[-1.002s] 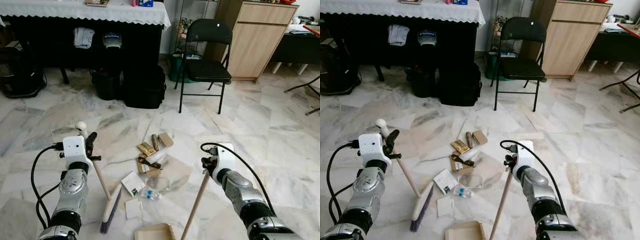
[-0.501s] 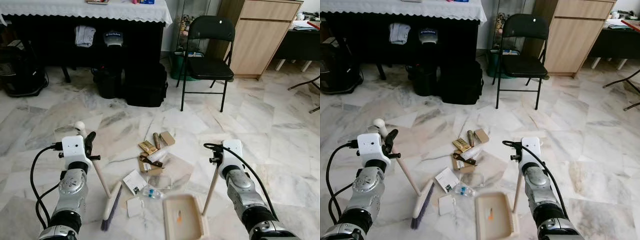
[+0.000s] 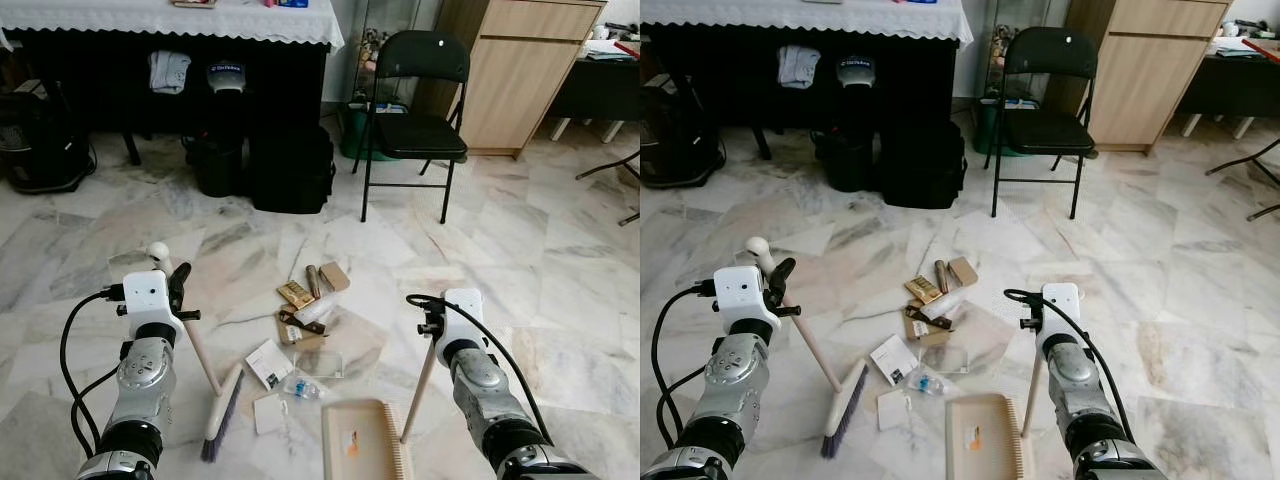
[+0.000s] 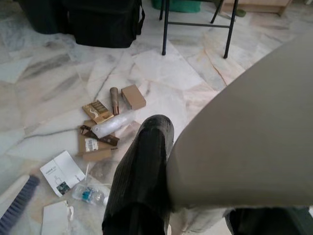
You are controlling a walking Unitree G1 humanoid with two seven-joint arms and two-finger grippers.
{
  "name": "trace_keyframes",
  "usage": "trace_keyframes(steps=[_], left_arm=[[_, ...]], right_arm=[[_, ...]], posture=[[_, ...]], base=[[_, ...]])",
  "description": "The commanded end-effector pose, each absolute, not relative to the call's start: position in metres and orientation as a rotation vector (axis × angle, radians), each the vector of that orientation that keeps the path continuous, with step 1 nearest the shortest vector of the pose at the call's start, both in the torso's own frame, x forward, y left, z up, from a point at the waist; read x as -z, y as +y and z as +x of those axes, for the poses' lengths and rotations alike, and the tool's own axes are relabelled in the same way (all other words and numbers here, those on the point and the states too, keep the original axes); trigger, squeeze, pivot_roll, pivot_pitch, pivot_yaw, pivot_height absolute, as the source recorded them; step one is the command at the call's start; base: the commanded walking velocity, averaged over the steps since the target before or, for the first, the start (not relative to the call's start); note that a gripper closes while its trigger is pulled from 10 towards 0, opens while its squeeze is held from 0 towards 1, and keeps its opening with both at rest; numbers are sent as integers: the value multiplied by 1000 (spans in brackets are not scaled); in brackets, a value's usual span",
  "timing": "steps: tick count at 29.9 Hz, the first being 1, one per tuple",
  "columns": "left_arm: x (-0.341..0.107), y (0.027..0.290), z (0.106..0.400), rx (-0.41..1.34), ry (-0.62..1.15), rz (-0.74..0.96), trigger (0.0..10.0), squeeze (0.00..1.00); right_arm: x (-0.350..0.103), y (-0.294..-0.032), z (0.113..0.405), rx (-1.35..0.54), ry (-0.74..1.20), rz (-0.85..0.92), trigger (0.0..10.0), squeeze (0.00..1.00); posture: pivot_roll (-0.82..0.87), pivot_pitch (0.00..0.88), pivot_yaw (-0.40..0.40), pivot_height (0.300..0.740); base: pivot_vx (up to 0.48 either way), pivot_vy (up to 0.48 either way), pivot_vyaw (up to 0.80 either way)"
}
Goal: Sweep floor
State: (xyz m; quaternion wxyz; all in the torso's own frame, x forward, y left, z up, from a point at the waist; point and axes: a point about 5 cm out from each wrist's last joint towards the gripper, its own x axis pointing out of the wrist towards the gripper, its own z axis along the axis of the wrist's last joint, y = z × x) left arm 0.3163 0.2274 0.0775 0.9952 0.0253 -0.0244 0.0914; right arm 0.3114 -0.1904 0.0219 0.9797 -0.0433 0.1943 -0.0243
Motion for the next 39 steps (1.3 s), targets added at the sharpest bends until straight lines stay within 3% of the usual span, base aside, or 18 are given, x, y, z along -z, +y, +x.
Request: trace_keyframes(steps=[1, 17, 39], left_arm=[[-86, 226, 318, -194, -101, 34, 10000, 0], [-83, 232, 313, -222, -101, 29, 10000, 0], [-75, 245, 307, -237, -44, 50, 10000, 0]], right_arm=[[-26, -196, 314, 62, 373, -110, 10000, 0], [-35, -199, 318, 72, 284, -116, 10000, 0], [-18, -201, 307, 92, 379, -145, 10000, 0]], posture=[[8, 0, -100, 740], [10, 0, -110, 740], [18, 0, -109, 740]], base=[[0, 0, 0], [0, 0, 0], [0, 0, 0]])
